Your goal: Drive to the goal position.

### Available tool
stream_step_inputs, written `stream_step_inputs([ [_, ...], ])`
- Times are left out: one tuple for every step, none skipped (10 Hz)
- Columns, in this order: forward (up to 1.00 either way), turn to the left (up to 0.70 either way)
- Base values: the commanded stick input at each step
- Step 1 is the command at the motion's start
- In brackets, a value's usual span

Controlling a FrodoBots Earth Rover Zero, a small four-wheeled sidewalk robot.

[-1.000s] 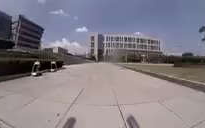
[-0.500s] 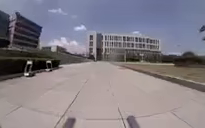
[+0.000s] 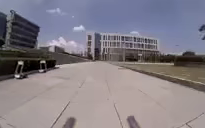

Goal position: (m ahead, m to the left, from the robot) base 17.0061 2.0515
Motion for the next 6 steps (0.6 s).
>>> stream_step_inputs([
  [0.7,0.0],
  [0.7,0.0],
  [0.7,0.0],
  [0.7,0.0],
  [0.7,0.0],
  [0.7,0.0],
])
